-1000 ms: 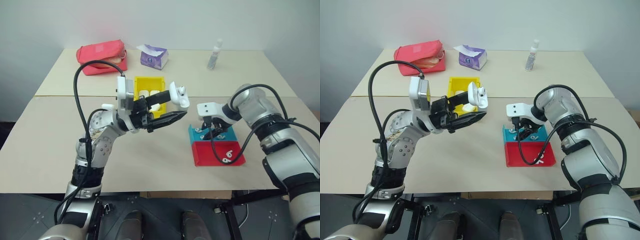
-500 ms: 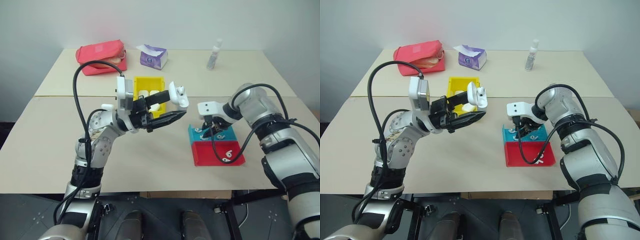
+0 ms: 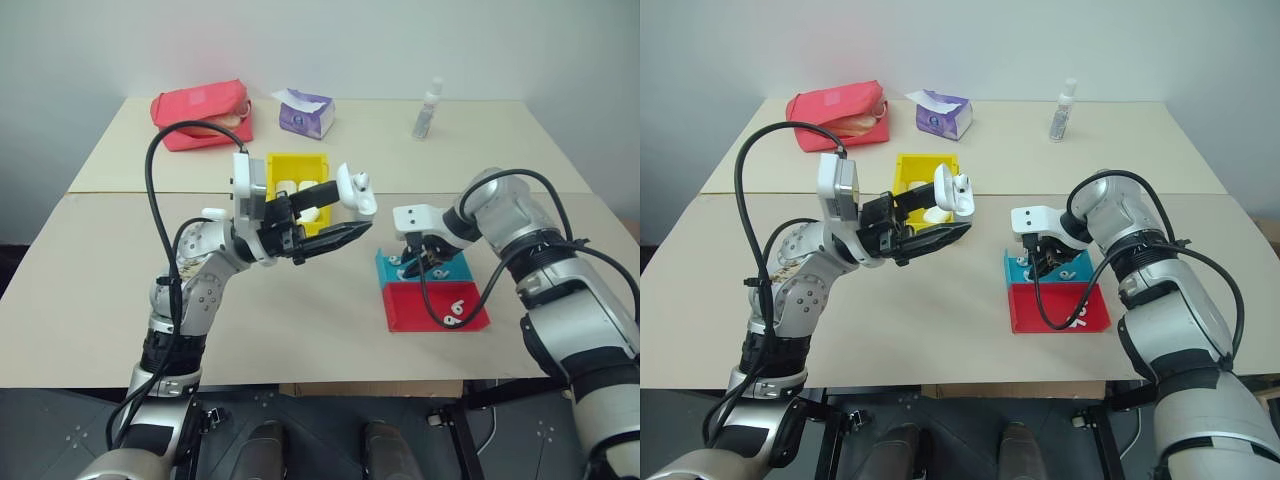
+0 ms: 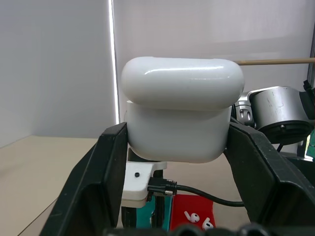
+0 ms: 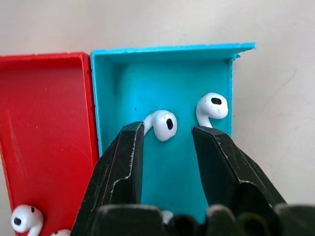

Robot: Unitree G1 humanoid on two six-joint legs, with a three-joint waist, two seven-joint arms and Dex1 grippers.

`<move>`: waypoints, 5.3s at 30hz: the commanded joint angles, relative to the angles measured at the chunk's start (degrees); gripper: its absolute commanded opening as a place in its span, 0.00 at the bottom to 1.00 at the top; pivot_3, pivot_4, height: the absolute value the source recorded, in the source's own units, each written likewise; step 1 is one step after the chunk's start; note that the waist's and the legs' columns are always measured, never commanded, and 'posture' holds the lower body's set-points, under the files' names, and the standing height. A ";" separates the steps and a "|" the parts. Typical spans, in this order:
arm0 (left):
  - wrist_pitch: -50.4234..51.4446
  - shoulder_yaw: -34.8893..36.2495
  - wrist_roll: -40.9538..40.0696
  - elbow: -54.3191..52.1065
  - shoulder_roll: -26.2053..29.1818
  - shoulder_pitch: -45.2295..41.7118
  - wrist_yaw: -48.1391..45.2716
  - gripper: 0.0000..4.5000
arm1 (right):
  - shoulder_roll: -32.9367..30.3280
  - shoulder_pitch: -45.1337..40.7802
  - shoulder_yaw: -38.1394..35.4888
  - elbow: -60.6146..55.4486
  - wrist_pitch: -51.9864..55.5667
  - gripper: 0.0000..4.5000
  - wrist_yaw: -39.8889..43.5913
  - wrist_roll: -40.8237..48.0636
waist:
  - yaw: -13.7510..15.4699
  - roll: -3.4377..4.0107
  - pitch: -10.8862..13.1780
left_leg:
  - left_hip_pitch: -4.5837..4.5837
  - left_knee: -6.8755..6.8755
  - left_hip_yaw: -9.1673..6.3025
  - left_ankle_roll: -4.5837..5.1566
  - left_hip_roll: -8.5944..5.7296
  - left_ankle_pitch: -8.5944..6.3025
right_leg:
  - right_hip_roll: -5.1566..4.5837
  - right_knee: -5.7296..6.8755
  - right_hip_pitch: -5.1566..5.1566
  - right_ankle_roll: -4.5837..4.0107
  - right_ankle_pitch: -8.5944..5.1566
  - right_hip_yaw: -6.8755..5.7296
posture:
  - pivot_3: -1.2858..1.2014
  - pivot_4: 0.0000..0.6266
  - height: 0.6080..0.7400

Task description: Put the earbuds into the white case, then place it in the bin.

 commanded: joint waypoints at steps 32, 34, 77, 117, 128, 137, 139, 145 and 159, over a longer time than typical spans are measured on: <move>0.94 0.46 -0.90 -2.25 1.45 -0.65 0.29 0.62 | -0.02 6.43 -3.38 -13.92 18.14 0.00 -0.33 2.71 | 0.10 0.03 0.02 | -0.03 0.01 -0.02 0.01 -0.01 -0.01 | 0.00 0.00 0.00 0.00 0.00 -0.03 | 0.52 0.24 1.00; 1.08 0.55 -1.02 -2.94 1.62 -0.09 0.72 0.62 | 0.23 5.78 -2.98 -12.30 17.21 0.00 0.03 2.34 | 0.06 0.03 0.02 | -0.02 0.00 -0.02 0.01 -0.01 -0.01 | 0.00 -0.01 0.00 0.00 0.00 -0.03 | 0.52 0.24 1.00; 0.68 0.06 -0.92 -2.90 1.82 -0.21 1.57 0.62 | -2.60 -0.81 -3.27 0.92 -6.81 0.42 3.77 -3.94 | -0.02 0.04 0.03 | 0.16 -0.02 -0.02 -0.01 0.00 0.00 | 0.00 -0.05 0.17 0.00 0.00 -0.03 | 0.52 0.24 1.00; 0.86 0.72 -0.70 -2.97 2.75 -0.58 1.33 0.62 | 3.50 -4.50 -3.24 5.71 -14.54 0.42 -3.73 -5.88 | -0.19 0.06 0.03 | 0.14 -0.05 -0.01 -0.02 0.00 0.01 | 0.00 -0.01 0.14 0.00 0.00 -0.03 | 0.52 0.24 1.00; 0.89 0.86 -0.89 -4.16 3.14 0.15 2.48 0.62 | 5.15 -4.83 -2.60 9.79 -16.99 0.42 -6.00 -7.79 | -0.42 0.06 0.04 | 0.15 -0.06 -0.01 -0.03 0.00 0.01 | 0.00 0.01 0.13 0.00 0.00 -0.03 | 0.52 0.24 1.00; 1.04 0.92 -1.03 -4.74 3.52 0.42 2.85 0.62 | 5.67 -4.98 -2.22 11.99 -18.23 0.42 -7.62 -9.23 | -0.53 0.07 0.04 | 0.15 -0.07 -0.02 -0.04 0.00 0.02 | 0.00 0.03 0.13 0.00 0.00 -0.03 | 0.52 0.24 1.00; 1.07 0.99 -1.03 -4.88 3.62 0.47 2.93 0.62 | 5.63 -5.05 -2.24 12.41 -18.46 0.42 -7.44 -9.39 | -0.57 0.07 0.04 | 0.15 -0.06 -0.01 -0.04 0.00 0.02 | 0.00 0.03 0.13 0.00 0.00 -0.03 | 0.52 0.24 1.00; 1.00 1.02 -1.03 -5.03 3.71 0.54 3.09 0.62 | 5.59 -4.83 -2.23 12.76 -18.98 0.42 -7.23 -9.58 | -0.60 0.07 0.04 | 0.16 -0.06 -0.02 -0.05 0.00 0.02 | 0.00 0.03 0.14 0.00 0.00 -0.03 | 0.52 0.24 1.00; 1.04 1.33 -1.25 -5.67 4.22 1.13 3.38 0.62 | 6.12 -3.99 -1.76 13.35 -18.35 0.14 -7.43 -10.36 | -0.80 0.07 0.04 | 0.20 -0.06 -0.03 -0.04 0.01 0.02 | 0.00 0.03 0.17 0.00 0.00 -0.04 | 0.52 0.24 1.00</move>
